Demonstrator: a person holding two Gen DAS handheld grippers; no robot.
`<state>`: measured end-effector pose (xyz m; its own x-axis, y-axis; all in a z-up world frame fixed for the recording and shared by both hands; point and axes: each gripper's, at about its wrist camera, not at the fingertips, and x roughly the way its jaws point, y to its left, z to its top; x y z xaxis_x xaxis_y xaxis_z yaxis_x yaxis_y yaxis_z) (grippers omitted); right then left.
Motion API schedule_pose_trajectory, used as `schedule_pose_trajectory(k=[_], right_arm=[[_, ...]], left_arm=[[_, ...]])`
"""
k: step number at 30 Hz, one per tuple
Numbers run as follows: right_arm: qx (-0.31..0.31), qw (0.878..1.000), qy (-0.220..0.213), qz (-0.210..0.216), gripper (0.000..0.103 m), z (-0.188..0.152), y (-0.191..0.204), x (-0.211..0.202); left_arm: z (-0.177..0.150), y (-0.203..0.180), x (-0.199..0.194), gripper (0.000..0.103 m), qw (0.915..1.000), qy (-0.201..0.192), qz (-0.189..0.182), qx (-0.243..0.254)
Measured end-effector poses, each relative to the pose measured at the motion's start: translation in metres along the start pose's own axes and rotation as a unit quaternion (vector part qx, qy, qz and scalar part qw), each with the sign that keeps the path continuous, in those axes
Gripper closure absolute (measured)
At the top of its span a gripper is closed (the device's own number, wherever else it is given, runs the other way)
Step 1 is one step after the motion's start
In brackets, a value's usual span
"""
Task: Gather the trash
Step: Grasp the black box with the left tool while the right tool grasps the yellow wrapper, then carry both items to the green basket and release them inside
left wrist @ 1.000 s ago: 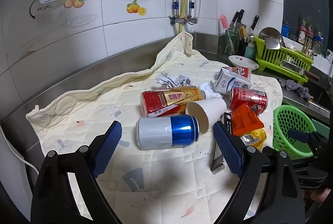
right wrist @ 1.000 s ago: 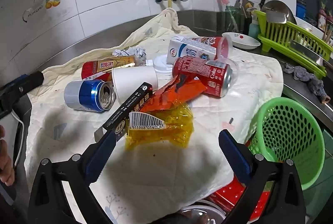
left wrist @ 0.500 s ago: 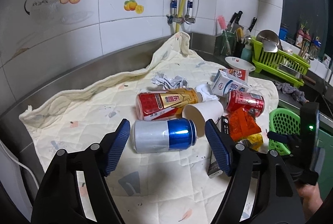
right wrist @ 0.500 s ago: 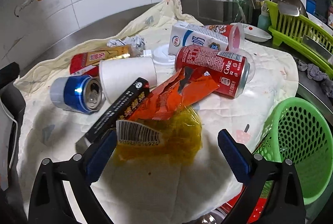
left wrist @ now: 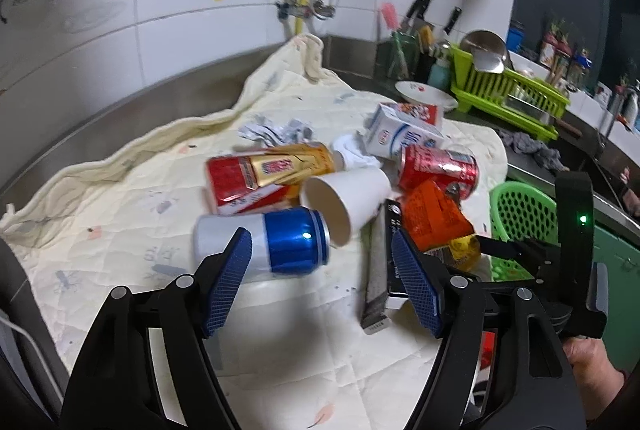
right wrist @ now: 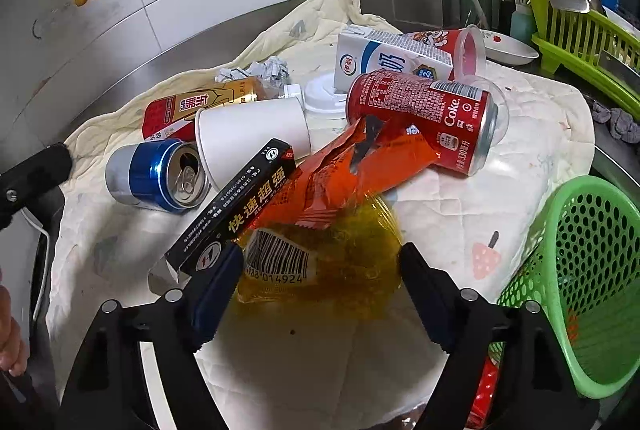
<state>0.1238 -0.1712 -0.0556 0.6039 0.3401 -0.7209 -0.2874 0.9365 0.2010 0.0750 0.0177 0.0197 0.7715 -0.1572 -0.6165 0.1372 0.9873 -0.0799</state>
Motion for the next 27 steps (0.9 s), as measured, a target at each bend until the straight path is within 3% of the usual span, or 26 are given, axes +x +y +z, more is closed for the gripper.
schedule_pose_trajectory(k=[1, 4, 17, 27], right_arm=[[-0.001, 1.0, -0.002, -0.002, 0.033, -0.002, -0.001, -0.002], [0.0, 1.0, -0.004, -0.004, 0.036, -0.006, -0.004, -0.007], [0.014, 1.0, -0.021, -0.004, 0.037, -0.019, -0.016, -0.033], [0.027, 0.999, -0.036, -0.003, 0.037, -0.028, -0.023, -0.055]], left_arm=[[-0.001, -0.001, 0.003, 0.033, 1.0, 0.004, -0.005, 0.001], [-0.003, -0.006, 0.014, 0.035, 0.9996, 0.018, -0.023, 0.002], [-0.009, -0.034, 0.054, 0.041, 0.9954, 0.065, -0.061, 0.035], [-0.01, -0.043, 0.09, 0.056, 0.9921, 0.095, -0.066, 0.05]])
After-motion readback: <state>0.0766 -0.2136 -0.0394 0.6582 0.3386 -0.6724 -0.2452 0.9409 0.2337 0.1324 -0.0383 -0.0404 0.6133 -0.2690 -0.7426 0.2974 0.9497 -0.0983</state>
